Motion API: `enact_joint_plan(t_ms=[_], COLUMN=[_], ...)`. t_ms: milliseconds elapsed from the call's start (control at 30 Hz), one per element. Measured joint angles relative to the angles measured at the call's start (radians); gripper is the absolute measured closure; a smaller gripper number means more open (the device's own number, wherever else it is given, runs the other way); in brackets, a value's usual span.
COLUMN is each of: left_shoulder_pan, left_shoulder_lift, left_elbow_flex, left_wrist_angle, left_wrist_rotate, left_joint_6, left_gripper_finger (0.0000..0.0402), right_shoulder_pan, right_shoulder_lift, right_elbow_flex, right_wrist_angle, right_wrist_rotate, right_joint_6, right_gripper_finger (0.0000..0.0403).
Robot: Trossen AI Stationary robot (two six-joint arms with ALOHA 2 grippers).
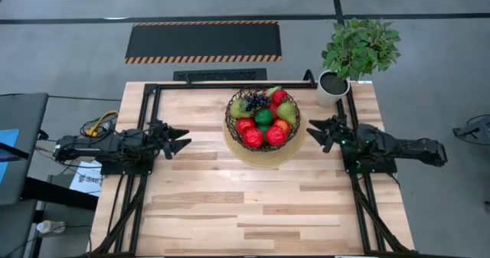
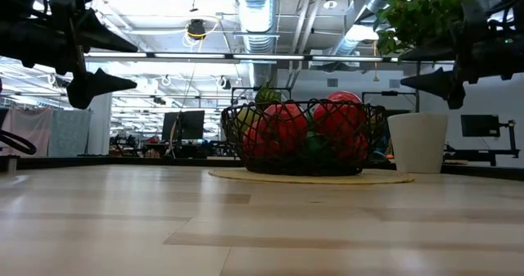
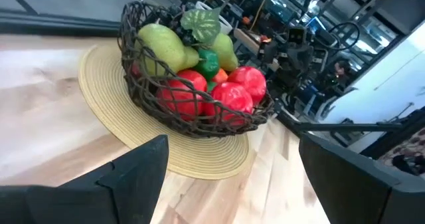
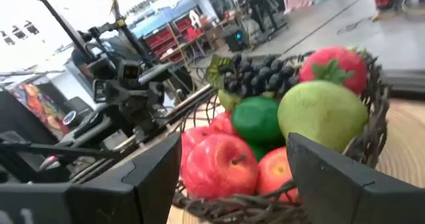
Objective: Build produce basket
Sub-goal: Return to Home Position
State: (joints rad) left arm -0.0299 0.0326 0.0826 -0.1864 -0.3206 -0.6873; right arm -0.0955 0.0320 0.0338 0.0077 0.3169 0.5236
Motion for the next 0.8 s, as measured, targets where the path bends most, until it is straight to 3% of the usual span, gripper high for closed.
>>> enact_joint_plan(t_ms=[800], left_shoulder_pan=[0.0], left_shoulder_lift=[0.0], left_elbow_flex=[0.0], left_wrist_angle=[-0.004], left_wrist_rotate=[-0.003], left_joint_6=[-0.013], left_gripper_finger=[0.0077], right_shoulder_pan=[0.01], right_shoulder_lift=[0.009], right_elbow_flex=[-0.003], right_wrist_angle=[-0.005], right_wrist_rotate=[0.02], right_joint_6=[-0.001], right_gripper_finger=[0.0111])
